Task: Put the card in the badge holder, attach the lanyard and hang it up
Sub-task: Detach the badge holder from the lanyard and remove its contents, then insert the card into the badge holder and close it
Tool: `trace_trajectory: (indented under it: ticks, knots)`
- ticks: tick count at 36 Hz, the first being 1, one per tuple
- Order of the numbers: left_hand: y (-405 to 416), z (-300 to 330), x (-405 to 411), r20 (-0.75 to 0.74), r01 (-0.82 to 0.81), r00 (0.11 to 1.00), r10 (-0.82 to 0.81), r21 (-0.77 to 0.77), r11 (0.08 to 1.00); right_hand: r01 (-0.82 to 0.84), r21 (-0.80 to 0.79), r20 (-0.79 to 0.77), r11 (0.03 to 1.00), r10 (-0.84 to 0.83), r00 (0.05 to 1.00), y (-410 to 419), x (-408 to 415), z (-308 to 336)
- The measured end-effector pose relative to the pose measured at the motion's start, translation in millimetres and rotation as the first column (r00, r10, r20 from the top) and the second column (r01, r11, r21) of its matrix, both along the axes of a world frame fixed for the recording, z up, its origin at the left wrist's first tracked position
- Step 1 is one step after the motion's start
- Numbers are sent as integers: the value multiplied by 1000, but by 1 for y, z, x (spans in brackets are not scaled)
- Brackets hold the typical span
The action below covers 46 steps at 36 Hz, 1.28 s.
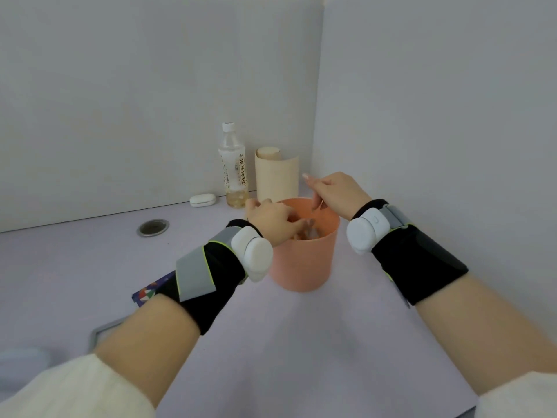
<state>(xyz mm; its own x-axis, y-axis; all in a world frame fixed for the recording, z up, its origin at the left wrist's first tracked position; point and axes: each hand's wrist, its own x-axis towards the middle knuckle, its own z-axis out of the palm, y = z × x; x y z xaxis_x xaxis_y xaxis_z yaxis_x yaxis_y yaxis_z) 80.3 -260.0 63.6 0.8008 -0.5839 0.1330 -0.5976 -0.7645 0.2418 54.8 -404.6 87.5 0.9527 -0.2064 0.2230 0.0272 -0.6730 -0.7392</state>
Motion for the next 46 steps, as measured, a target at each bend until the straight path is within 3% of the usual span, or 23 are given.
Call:
trace_trajectory:
  ticks: [7, 14, 21, 26, 32, 38, 46]
  knots:
    - [10, 9, -3, 81, 0, 997, 16, -200, 980, 14, -42, 47, 999, -12, 999, 8, -4, 7]
    - [47, 24, 0, 132, 31, 990, 50, -545, 838, 51, 110, 343, 993, -86, 935, 36, -6, 25]
    - [116, 24, -2, 54, -9, 997, 62, -675, 738, -134, 190, 423, 973, 42, 905, 95, -2, 24]
    - [160, 4, -6, -89, -97, 995, 50, -668, 738, -254, 220, 362, 942, 162, 918, 134, 1, -1]
    - [206, -25, -22, -204, -153, 977, 56, -497, 854, -322, 268, 202, 908, 274, 940, 170, 1, -38]
    - [241, -57, -32, -335, -166, 940, 55, -314, 935, -293, 335, 1, 895, 311, 950, 193, 2, -78]
    - [254, -91, -40, -303, -103, 951, 61, -127, 987, -149, 415, -243, 897, 268, 932, 213, 3, -105]
